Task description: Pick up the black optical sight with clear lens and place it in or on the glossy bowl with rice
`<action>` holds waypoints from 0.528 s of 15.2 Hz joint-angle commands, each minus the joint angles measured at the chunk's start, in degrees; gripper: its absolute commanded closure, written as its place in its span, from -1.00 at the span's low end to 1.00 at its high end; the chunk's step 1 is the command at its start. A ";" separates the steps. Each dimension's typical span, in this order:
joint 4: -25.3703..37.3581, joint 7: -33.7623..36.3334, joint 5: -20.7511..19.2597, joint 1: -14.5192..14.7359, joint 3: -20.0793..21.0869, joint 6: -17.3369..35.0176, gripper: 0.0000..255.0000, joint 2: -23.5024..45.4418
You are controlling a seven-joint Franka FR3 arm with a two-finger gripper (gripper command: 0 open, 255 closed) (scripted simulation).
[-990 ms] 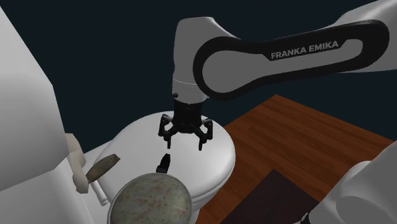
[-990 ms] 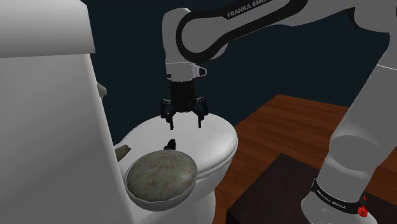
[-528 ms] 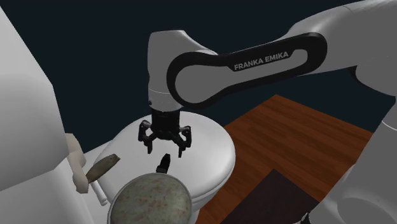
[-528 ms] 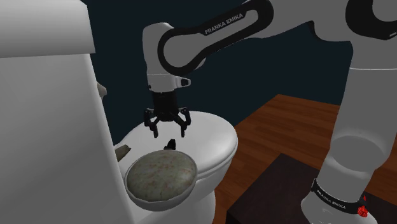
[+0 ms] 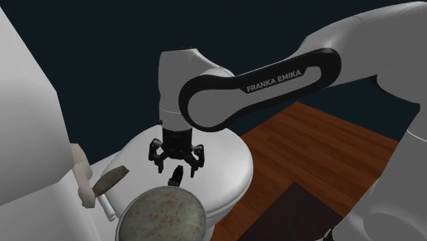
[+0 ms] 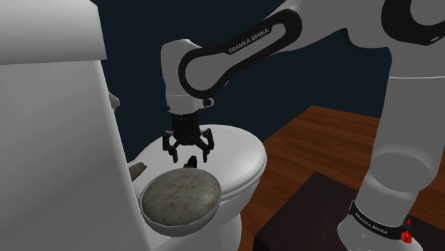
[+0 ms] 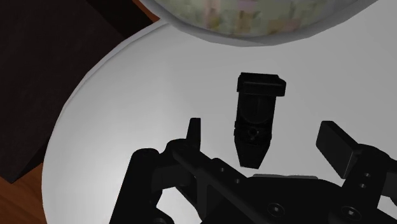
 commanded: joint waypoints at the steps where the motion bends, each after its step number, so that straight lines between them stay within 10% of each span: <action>1: -0.03 0.04 -0.04 0.02 0.00 0.08 -1.00 0.05; 4: -0.02 0.03 -0.03 0.02 0.00 0.07 -1.00 0.04; 5: -0.02 0.03 -0.03 0.02 0.00 0.07 1.00 0.04; 8: -0.02 0.03 -0.03 0.02 0.00 0.07 1.00 0.04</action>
